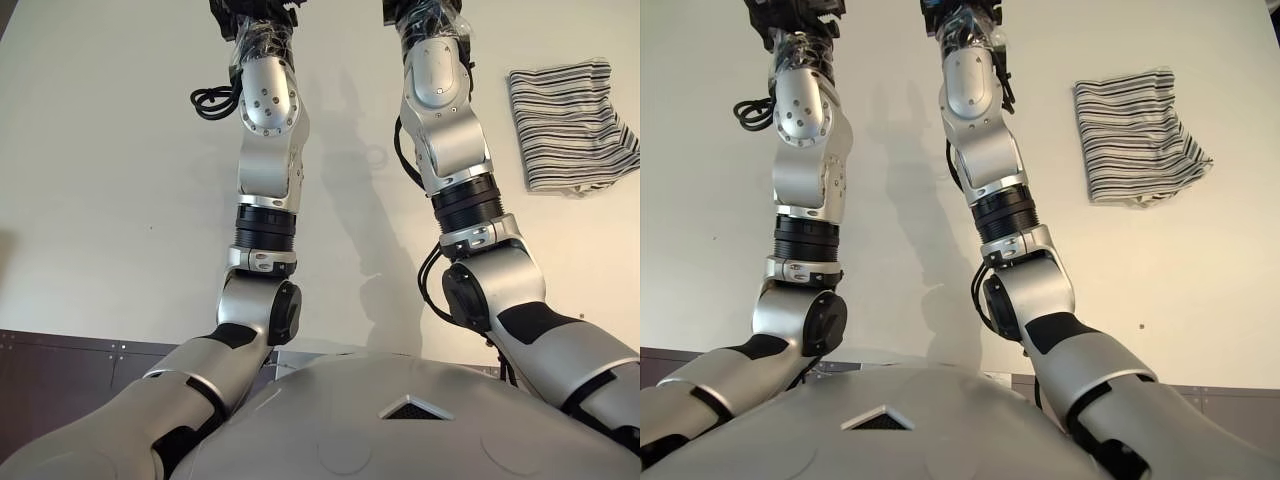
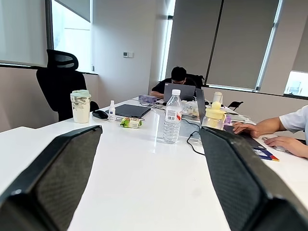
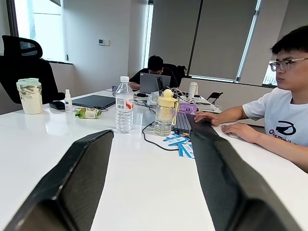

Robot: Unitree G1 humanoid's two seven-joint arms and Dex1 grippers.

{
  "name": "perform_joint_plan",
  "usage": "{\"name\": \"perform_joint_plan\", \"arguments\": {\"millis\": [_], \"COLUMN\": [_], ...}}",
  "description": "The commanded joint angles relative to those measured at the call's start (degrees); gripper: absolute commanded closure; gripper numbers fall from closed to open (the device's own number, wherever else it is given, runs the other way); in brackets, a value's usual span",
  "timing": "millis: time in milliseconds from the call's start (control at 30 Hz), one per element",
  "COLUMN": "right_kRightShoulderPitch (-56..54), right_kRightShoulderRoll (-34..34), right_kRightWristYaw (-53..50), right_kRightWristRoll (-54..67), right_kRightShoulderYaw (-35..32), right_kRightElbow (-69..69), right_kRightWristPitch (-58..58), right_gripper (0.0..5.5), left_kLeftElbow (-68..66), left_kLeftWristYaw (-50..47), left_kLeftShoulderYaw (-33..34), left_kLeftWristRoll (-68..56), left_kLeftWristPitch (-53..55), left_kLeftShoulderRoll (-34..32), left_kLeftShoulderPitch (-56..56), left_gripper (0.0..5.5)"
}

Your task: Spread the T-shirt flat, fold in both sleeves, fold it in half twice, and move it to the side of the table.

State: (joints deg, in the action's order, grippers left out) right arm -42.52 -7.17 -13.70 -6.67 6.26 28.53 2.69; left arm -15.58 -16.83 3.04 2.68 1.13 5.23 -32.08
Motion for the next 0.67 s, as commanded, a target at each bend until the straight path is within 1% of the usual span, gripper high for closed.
{"name": "perform_joint_plan", "arguments": {"millis": [33,133,233,367,433,500,600,667], "right_kRightShoulderPitch": [0.52,2.49,3.77,5.65,4.70,1.40,-3.99,-5.97], "right_kRightShoulderRoll": [-2.85,-4.14,-5.12,-6.58,-6.17,-5.08,-4.05,-4.89], "right_kRightWristYaw": [-1.42,-2.54,-4.81,-11.75,-14.52,-16.73,-18.05,-18.89], "right_kRightWristRoll": [-0.89,-1.31,-1.93,-2.71,-1.93,-0.73,0.80,0.80], "right_kRightShoulderYaw": [0.75,2.25,3.37,2.87,1.37,-0.79,-3.56,-3.78], "right_kRightElbow": [-1.27,-1.86,-3.27,-5.70,-4.36,-0.35,6.84,10.70], "right_kRightWristPitch": [0.94,1.30,1.20,0.58,-0.49,-2.42,-5.64,-7.16], "right_gripper": [2.58,2.58,2.04,1.97,1.97,1.97,1.97,1.97], "left_kLeftElbow": [-0.20,0.18,1.10,-1.54,-6.04,-12.08,-18.72,-20.46], "left_kLeftWristYaw": [1.15,3.53,5.59,10.98,13.06,13.85,12.03,9.81], "left_kLeftShoulderYaw": [-0.56,-0.72,-0.72,-0.85,-1.73,-2.62,-3.04,-3.73], "left_kLeftWristRoll": [0.87,1.01,1.95,0.98,0.99,1.57,2.16,3.24], "left_kLeftWristPitch": [1.04,1.86,3.28,4.80,4.49,2.40,-1.38,-3.99], "left_kLeftShoulderRoll": [-0.98,-3.03,-6.14,-10.22,-10.62,-10.08,-8.42,-7.22], "left_kLeftShoulderPitch": [-0.66,-0.24,-0.05,-3.29,-6.70,-10.55,-13.83,-14.32], "left_gripper": [1.77,1.77,1.74,1.74,1.74,1.74,1.74,1.74]}}
